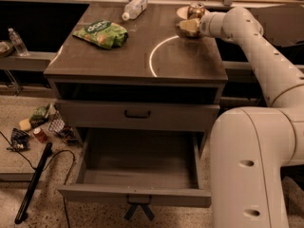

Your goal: Move orange can near paper bowl

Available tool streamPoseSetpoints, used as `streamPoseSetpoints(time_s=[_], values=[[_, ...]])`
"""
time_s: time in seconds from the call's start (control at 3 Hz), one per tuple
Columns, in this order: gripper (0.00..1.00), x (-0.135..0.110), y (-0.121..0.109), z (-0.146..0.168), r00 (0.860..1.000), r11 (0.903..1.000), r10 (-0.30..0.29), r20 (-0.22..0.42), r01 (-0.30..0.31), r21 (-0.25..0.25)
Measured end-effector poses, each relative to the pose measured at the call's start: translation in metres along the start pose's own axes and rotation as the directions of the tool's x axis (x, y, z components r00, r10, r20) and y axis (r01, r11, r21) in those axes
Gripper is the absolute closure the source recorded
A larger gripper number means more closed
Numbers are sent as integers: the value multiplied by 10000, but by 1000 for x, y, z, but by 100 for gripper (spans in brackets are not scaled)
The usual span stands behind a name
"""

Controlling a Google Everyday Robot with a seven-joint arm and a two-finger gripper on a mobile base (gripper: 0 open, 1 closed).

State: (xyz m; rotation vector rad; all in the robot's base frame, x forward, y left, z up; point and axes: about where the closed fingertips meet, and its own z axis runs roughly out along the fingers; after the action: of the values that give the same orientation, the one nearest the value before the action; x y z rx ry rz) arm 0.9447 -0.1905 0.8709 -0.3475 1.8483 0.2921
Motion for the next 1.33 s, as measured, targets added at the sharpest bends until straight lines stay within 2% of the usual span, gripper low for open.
streamPoseSetpoints(time_s=[0.33,0.67,1.0,1.33], values=[[0,-9,-1,-15,9998,9998,169,50,-169,131],[0,-13,8,-38,9995,9995,307,-77,-306,50],[0,-28,10,-90,9999,9997,138,-36,-137,213],[0,-59,15,-157,9994,9960,-327,58,321,833]])
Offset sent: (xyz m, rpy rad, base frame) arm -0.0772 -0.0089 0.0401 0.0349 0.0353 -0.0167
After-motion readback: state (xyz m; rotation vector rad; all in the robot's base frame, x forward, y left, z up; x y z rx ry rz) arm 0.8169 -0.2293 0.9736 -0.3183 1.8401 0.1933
